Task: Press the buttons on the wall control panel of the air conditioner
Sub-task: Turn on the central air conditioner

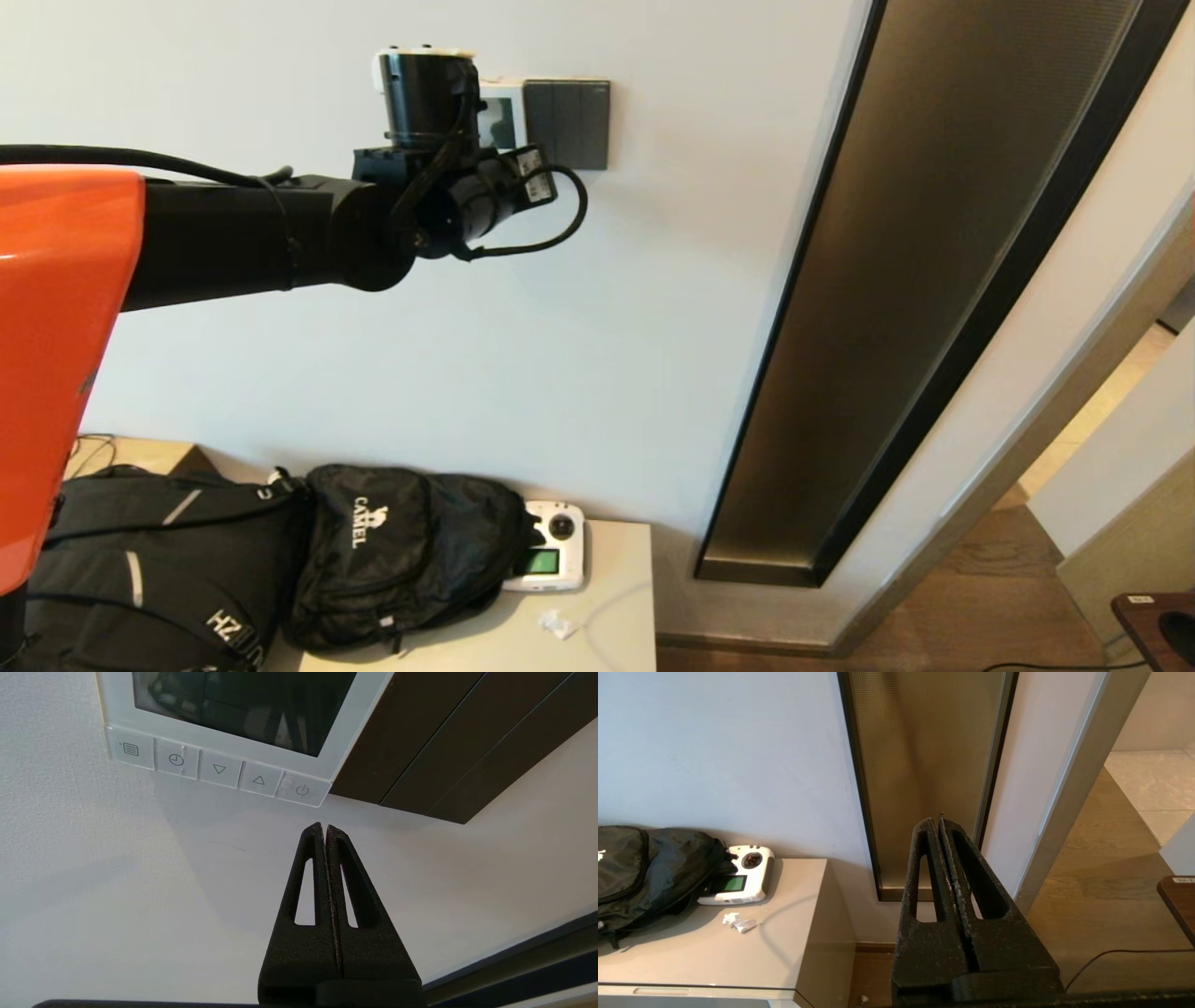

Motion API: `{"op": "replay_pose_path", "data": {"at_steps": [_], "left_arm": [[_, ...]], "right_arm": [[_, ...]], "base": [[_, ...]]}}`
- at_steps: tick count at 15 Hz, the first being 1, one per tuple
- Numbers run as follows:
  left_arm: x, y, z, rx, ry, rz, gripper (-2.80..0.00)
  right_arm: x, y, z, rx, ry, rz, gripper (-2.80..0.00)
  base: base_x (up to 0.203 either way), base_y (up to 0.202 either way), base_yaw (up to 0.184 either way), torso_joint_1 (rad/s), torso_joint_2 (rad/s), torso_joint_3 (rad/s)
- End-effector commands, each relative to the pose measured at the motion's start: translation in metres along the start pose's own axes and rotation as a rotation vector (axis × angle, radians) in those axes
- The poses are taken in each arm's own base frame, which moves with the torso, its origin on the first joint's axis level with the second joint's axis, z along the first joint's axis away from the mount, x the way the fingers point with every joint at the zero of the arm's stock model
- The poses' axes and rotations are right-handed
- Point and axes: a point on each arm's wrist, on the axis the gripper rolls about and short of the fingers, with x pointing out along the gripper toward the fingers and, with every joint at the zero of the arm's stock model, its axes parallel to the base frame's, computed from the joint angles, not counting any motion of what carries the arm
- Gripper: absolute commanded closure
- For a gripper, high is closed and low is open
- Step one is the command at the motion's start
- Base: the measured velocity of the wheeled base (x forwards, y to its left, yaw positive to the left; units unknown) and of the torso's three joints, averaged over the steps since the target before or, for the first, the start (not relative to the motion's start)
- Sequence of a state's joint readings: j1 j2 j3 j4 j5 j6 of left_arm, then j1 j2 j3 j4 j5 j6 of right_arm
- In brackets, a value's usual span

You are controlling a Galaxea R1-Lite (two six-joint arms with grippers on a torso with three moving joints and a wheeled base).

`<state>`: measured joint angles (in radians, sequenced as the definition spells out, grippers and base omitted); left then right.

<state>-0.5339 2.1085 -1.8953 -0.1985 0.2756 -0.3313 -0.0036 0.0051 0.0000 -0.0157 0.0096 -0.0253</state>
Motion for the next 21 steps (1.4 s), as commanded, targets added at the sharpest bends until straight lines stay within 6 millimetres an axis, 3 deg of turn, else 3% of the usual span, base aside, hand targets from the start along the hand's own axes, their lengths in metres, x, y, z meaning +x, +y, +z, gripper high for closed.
{"op": "replay_pose_path", "data": {"at_steps": [1, 21], "left_arm": [[0.002, 0.003, 0.002, -0.005, -0.008, 0.009, 0.0], [0.013, 0.011, 0.0, 0.038, -0.044, 0.077, 0.0]], "right_arm": [[0.0, 0.0, 0.0, -0.001, -0.002, 0.0, 0.0], [0.0, 0.0, 0.0, -0.004, -0.002, 0.002, 0.0]], "base": [[0.0, 0.0, 0.0, 0.0, 0.0, 0.0], [0.0, 0.0, 0.0, 0.0, 0.0, 0.0]]}}
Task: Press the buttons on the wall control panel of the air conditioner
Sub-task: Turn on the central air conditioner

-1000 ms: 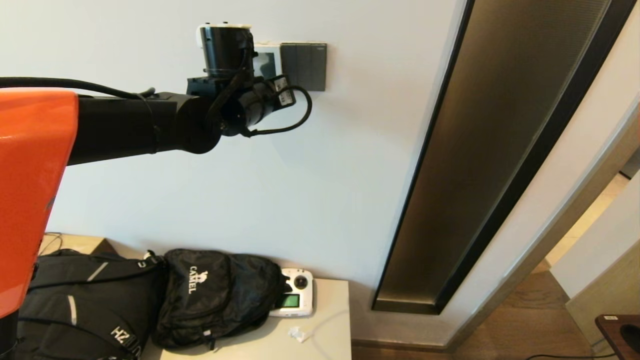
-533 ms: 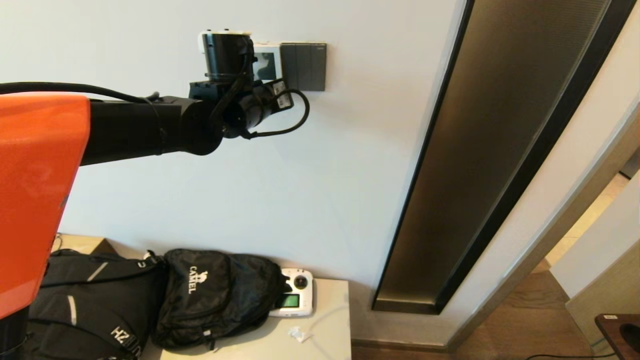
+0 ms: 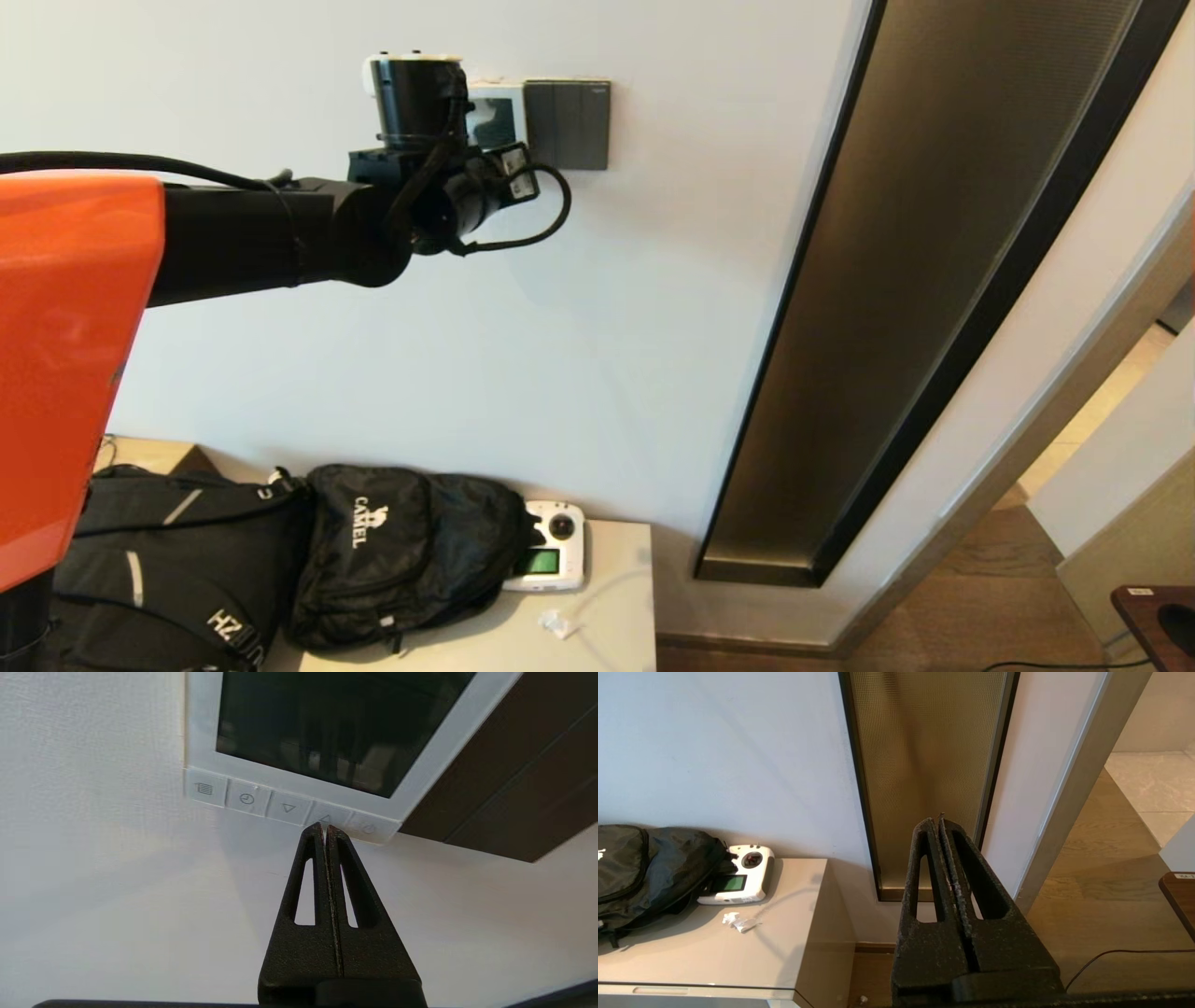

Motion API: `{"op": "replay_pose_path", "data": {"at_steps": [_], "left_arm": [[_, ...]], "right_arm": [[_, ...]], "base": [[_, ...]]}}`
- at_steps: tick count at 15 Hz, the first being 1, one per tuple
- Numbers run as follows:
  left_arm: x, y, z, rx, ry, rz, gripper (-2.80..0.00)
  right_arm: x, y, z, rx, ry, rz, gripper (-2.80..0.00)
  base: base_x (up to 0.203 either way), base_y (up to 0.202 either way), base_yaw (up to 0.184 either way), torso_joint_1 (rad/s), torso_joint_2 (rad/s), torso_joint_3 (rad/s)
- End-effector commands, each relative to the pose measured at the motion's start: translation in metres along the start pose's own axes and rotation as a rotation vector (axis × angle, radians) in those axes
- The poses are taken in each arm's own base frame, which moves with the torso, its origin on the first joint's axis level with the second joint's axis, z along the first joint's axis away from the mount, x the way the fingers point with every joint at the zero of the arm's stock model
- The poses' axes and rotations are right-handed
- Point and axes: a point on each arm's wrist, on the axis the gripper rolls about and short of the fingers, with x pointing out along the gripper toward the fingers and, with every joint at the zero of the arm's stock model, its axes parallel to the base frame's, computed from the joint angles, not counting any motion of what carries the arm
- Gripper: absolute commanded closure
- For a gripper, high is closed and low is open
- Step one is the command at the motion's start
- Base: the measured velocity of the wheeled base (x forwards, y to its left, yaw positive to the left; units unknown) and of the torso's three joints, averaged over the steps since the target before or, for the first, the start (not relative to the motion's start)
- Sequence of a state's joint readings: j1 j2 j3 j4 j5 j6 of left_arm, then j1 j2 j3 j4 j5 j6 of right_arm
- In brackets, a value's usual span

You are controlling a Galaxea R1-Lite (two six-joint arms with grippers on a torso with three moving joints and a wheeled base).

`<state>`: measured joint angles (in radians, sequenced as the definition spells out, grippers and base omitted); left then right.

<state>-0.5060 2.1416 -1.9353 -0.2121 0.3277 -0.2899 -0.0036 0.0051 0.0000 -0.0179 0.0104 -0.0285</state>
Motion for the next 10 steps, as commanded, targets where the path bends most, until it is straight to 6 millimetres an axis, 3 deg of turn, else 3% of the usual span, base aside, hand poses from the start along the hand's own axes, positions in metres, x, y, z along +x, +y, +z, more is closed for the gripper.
{"op": "replay_pose_path", "data": {"at_steps": [1, 4, 10], "left_arm": [[0.004, 0.001, -0.005, 0.024, -0.001, 0.024, 0.0], [0.005, 0.001, -0.007, 0.039, -0.004, 0.039, 0.0], [-0.004, -0.009, 0.007, 0.001, -0.09, 0.03, 0.0]], "right_arm": [[0.0, 0.0, 0.0, -0.001, -0.001, 0.001, 0.0], [0.0, 0.0, 0.0, 0.001, 0.0, 0.001, 0.0], [0.0, 0.0, 0.0, -0.001, -0.001, 0.0, 0.0]], "base": [[0.0, 0.0, 0.0, 0.0, 0.0, 0.0], [0.0, 0.0, 0.0, 0.0, 0.0, 0.0], [0.0, 0.0, 0.0, 0.0, 0.0, 0.0]]}}
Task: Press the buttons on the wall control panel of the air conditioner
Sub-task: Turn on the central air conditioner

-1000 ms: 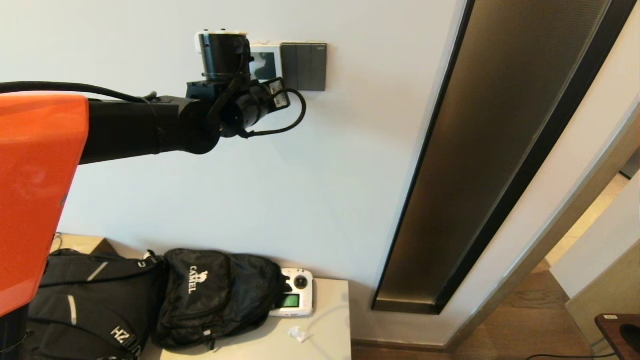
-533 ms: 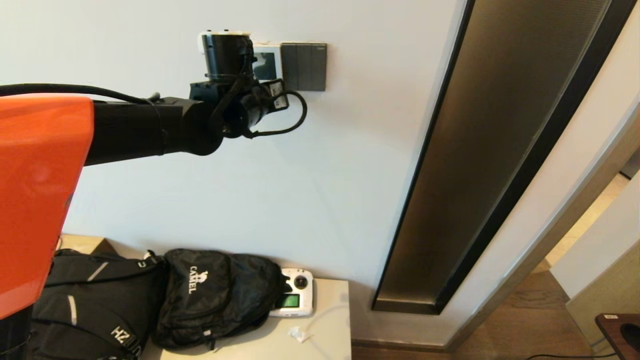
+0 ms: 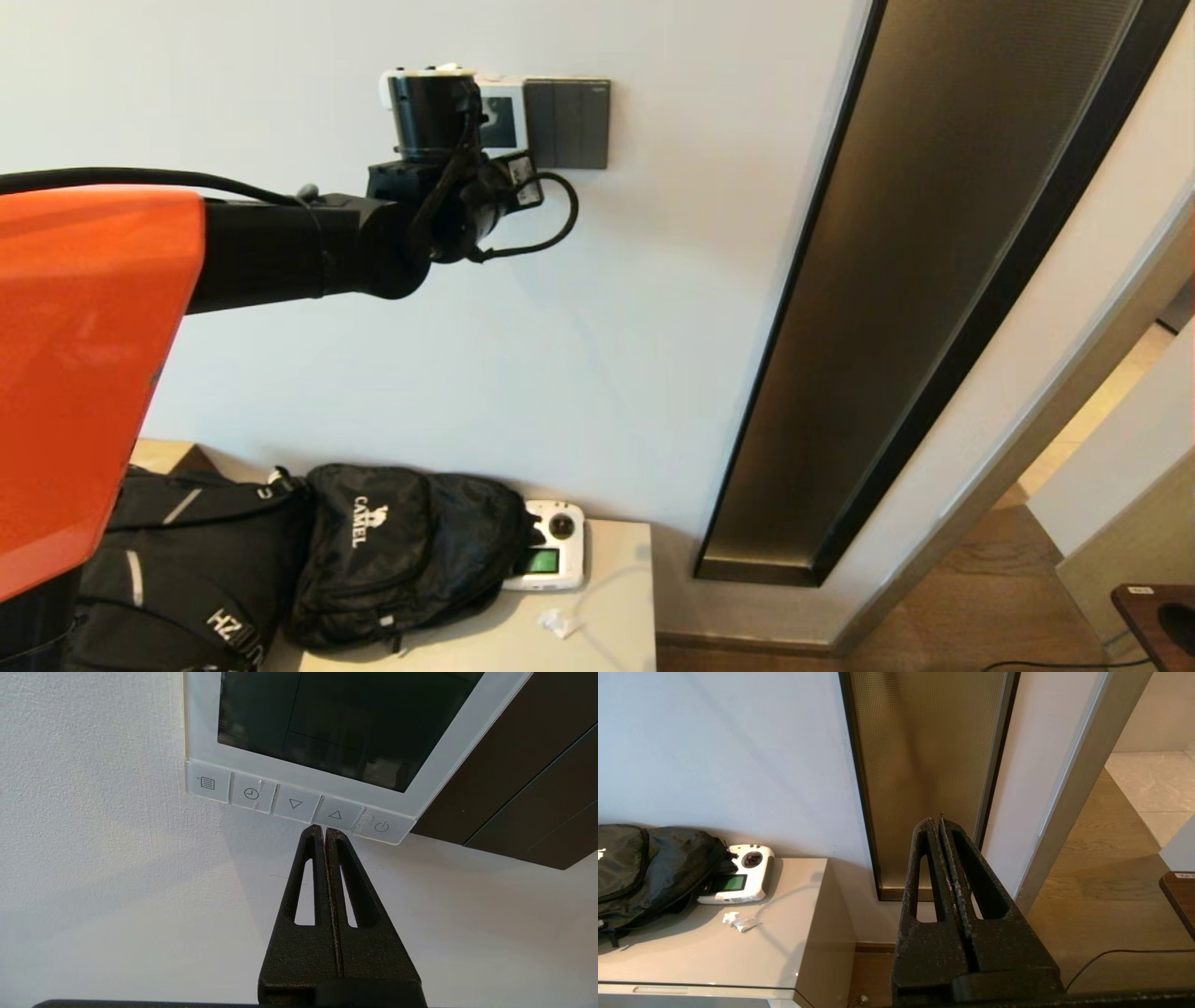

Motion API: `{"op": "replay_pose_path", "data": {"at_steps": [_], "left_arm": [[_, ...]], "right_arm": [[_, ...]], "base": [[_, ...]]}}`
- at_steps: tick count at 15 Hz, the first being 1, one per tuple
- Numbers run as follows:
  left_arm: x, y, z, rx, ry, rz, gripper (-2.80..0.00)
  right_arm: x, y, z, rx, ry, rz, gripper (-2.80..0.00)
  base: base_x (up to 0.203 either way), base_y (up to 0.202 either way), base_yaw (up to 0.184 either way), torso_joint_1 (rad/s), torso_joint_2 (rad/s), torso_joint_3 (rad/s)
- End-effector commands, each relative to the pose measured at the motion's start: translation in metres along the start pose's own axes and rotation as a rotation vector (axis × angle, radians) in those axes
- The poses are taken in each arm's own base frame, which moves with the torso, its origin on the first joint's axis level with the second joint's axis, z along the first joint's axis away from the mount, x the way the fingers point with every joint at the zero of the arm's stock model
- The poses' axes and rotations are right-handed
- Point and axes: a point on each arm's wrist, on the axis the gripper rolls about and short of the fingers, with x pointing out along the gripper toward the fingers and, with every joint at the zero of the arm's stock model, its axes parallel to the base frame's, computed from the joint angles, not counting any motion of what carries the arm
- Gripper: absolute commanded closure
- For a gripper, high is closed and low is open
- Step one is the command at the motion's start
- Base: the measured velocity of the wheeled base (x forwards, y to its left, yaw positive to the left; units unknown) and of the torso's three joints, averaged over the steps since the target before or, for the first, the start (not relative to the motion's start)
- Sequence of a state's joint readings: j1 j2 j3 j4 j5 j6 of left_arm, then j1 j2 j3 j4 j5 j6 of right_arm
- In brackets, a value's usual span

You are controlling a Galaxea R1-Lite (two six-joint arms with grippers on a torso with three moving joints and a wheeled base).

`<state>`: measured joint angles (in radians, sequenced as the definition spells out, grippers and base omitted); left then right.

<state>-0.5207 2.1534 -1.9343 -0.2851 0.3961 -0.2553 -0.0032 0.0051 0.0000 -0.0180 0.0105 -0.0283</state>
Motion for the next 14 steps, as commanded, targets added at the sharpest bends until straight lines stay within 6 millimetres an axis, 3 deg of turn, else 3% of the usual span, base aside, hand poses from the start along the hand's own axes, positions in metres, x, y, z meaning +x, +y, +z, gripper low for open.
{"op": "replay_pose_path", "data": {"at_steps": [1, 14], "left_arm": [[-0.006, -0.004, 0.008, -0.013, -0.022, -0.006, 0.0], [-0.019, -0.013, 0.006, -0.01, -0.003, -0.028, 0.0]], "right_arm": [[0.0, 0.0, 0.0, -0.001, 0.0, 0.0, 0.0], [0.0, 0.0, 0.0, -0.001, -0.001, -0.001, 0.0]], "base": [[0.0, 0.0, 0.0, 0.0, 0.0, 0.0], [0.0, 0.0, 0.0, 0.0, 0.0, 0.0]]}}
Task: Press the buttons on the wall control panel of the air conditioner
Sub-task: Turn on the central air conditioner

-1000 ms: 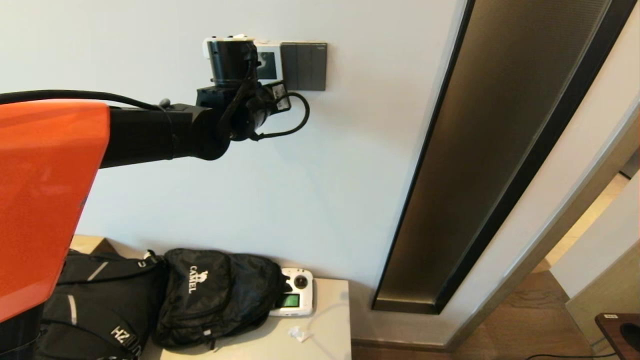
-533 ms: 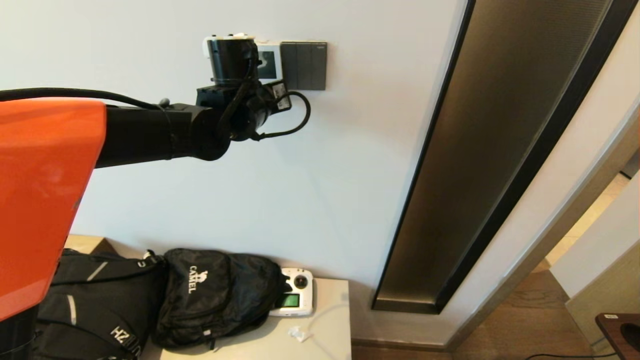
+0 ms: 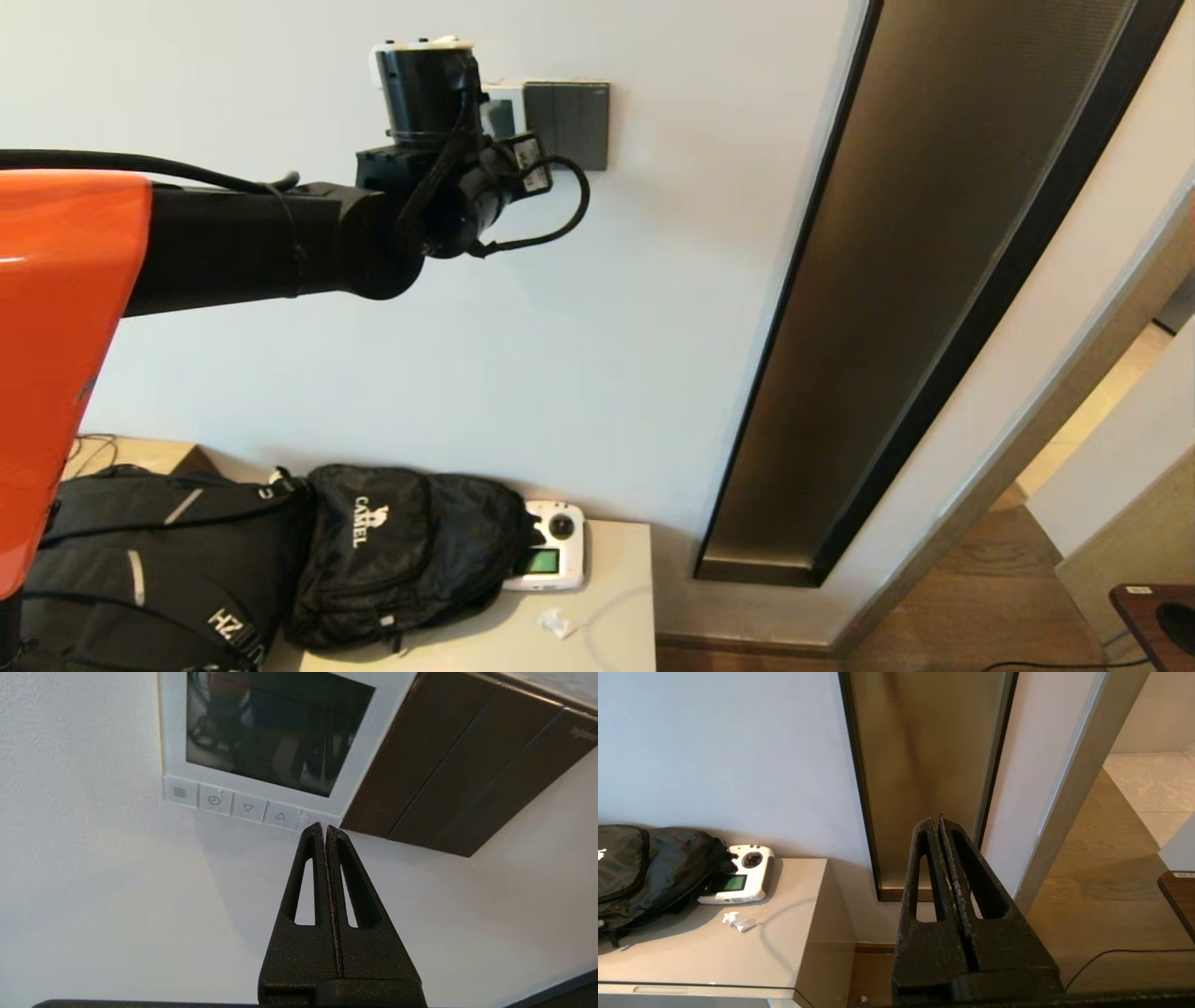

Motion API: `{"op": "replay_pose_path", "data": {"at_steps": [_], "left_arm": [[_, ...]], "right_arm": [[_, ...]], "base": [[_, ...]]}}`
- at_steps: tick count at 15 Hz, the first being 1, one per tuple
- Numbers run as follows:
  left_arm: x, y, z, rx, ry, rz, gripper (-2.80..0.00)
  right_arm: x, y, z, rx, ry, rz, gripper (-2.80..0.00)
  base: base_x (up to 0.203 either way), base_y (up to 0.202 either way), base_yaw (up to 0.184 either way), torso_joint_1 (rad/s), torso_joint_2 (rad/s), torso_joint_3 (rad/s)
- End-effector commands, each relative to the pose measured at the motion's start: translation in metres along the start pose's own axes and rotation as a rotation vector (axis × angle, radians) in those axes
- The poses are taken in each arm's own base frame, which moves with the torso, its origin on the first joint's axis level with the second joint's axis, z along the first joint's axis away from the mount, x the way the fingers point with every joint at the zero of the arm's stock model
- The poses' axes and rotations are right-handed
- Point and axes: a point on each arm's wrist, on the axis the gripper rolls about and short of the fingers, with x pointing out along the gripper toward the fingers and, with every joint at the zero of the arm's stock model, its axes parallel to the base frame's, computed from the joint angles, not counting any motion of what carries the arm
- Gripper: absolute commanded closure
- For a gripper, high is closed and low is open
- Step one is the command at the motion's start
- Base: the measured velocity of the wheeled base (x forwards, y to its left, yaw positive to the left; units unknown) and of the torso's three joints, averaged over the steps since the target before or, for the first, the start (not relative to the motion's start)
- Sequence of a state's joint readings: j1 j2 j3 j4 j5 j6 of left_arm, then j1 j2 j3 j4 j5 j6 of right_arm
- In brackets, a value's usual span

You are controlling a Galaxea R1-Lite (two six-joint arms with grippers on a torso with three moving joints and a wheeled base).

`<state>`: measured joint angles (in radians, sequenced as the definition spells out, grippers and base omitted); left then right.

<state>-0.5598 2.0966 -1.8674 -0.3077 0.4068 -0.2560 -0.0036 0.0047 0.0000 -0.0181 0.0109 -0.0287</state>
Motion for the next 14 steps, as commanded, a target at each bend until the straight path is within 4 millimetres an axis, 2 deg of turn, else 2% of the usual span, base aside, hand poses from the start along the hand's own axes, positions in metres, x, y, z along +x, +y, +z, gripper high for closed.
{"op": "replay_pose_path", "data": {"at_steps": [1, 6, 8, 10, 14], "left_arm": [[-0.001, -0.002, -0.001, -0.002, 0.002, -0.003, 0.0], [-0.002, -0.02, -0.019, 0.005, 0.039, -0.038, 0.0], [0.005, -0.023, -0.033, 0.014, 0.056, -0.035, 0.0], [0.01, -0.024, -0.033, 0.01, 0.043, -0.027, 0.0], [0.015, -0.013, -0.03, 0.015, 0.034, -0.003, 0.0]], "right_arm": [[0.0, 0.0, 0.0, 0.0, 0.0, 0.002, 0.0], [0.0, 0.0, 0.0, 0.0, 0.001, 0.001, 0.0], [0.0, 0.0, 0.0, 0.0, 0.0, 0.002, 0.0], [0.0, 0.0, 0.0, 0.001, 0.0, 0.001, 0.0], [0.0, 0.0, 0.0, 0.0, 0.0, 0.002, 0.0]], "base": [[0.0, 0.0, 0.0, 0.0, 0.0, 0.0], [0.0, 0.0, 0.0, 0.0, 0.0, 0.0], [0.0, 0.0, 0.0, 0.0, 0.0, 0.0], [0.0, 0.0, 0.0, 0.0, 0.0, 0.0], [0.0, 0.0, 0.0, 0.0, 0.0, 0.0]]}}
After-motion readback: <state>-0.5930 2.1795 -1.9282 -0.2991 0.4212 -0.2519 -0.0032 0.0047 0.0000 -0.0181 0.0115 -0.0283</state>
